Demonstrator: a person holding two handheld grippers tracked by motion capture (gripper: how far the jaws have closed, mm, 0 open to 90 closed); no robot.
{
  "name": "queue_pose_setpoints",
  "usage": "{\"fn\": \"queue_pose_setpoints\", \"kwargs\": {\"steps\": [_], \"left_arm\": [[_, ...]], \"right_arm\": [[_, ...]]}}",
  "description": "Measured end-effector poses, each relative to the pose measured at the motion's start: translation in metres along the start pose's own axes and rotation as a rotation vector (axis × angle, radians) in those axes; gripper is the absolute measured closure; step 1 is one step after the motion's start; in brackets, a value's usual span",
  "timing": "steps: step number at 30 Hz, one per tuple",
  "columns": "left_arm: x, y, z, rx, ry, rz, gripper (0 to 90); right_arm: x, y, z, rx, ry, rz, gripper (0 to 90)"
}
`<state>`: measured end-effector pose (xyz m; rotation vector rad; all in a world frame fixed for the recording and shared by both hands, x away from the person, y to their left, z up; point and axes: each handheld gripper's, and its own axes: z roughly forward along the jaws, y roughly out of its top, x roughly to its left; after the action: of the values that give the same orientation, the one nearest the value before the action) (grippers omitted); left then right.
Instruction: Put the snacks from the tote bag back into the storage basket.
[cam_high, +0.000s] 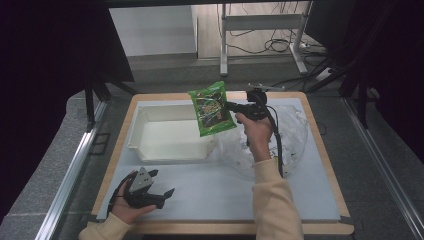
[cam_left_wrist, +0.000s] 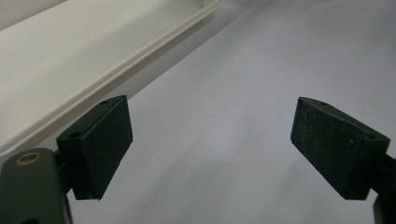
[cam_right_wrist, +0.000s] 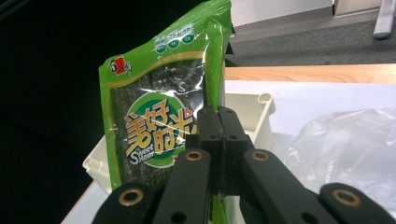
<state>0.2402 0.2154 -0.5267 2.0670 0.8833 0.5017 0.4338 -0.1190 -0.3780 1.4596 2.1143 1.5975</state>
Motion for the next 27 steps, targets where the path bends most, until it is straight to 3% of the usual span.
{"fn": "queue_pose_setpoints", "kwargs": {"steps": [27], "left_arm": [[0.000,0.001,-0.001,-0.006,0.001,-0.001,12.7]], "right_arm": [[0.023,-0.001,0.033,0.025,0.025,-0.017,89.9]]}}
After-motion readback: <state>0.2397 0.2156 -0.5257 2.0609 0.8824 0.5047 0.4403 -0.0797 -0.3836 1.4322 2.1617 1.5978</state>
